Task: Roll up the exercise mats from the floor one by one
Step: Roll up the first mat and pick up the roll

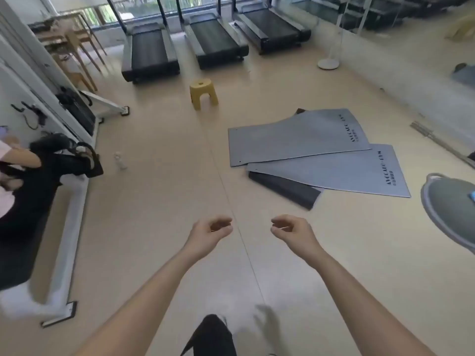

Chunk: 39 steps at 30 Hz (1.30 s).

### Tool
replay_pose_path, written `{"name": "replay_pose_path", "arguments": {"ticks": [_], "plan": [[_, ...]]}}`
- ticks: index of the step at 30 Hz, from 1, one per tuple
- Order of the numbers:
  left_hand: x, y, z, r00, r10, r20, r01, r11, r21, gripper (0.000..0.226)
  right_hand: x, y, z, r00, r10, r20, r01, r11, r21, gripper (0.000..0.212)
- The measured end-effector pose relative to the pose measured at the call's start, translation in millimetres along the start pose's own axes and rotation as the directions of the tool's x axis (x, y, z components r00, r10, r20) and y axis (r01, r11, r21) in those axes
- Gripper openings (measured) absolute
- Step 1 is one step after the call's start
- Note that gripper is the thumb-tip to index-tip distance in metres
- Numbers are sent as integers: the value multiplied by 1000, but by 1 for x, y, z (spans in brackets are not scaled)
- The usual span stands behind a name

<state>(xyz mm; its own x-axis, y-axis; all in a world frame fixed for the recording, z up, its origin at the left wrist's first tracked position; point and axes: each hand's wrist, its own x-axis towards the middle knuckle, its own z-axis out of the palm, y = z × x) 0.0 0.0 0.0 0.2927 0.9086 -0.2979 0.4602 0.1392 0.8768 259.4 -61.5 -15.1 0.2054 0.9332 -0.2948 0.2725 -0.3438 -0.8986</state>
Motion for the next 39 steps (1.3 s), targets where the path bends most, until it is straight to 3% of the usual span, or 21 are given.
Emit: {"name": "replay_pose_path", "arguments": {"ticks": [10, 18, 25, 33, 39], "plan": [[124, -86, -22, 972, -234, 24, 235, 961, -148, 18, 147, 14, 57, 966, 234, 106, -215, 962, -168, 20], [278, -94, -110, 952, -307, -13, 302, 942, -146, 14, 299, -44, 105, 893, 346, 286, -195, 873, -448, 26], [424, -61, -173, 941, -338, 15, 337, 934, -118, 15, 437, -93, 121, 914, 330, 235, -235, 905, -355, 26], [630, -21, -227, 941, -333, 55, 331, 943, 32, 16, 641, -117, 128, 935, 312, 166, -270, 934, -235, 22], [772, 20, -271, 930, -351, 113, 337, 933, 127, 18, 788, -156, 120, 913, 333, 236, -255, 916, -308, 24]]}}
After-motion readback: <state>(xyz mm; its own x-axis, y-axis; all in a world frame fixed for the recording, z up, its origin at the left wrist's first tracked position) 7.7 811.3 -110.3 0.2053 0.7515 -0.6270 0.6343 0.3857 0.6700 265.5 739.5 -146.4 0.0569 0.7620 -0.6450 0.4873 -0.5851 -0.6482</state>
